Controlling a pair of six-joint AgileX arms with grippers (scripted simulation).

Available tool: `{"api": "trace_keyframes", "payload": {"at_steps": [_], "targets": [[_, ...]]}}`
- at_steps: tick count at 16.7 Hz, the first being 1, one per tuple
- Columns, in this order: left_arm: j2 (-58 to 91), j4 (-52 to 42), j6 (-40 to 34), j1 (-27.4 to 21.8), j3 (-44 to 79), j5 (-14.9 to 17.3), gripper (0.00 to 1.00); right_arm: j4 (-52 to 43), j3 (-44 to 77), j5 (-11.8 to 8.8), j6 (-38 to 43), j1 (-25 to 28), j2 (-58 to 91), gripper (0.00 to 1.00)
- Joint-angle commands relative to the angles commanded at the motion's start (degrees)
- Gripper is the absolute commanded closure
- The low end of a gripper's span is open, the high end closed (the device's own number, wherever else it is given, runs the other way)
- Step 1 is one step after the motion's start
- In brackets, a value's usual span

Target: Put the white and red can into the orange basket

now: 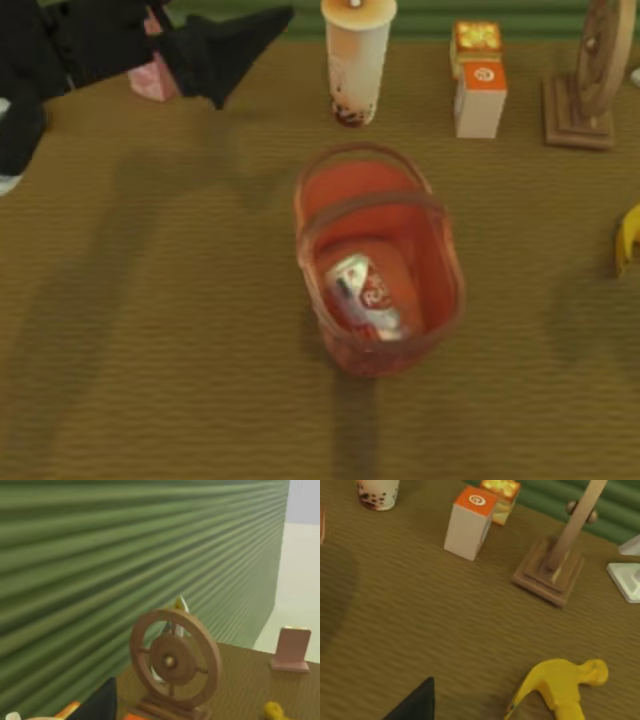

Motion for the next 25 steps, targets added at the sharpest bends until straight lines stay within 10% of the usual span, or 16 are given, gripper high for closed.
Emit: {"api": "trace_keyframes", "payload": {"at_steps": [15, 25], "targets": [[-85.4, -38.8, 1.5, 11.2, -47.0, -47.2, 0.0, -60.2, 91.6, -0.1, -38.5, 24.6, 90.1, 0.0], [-98.5, -46.1, 4.8, 12.0, -57.9, -54.7, 0.0, -69.0, 105.9, 0.2, -44.9, 28.7, 102.5, 0.0]]}}
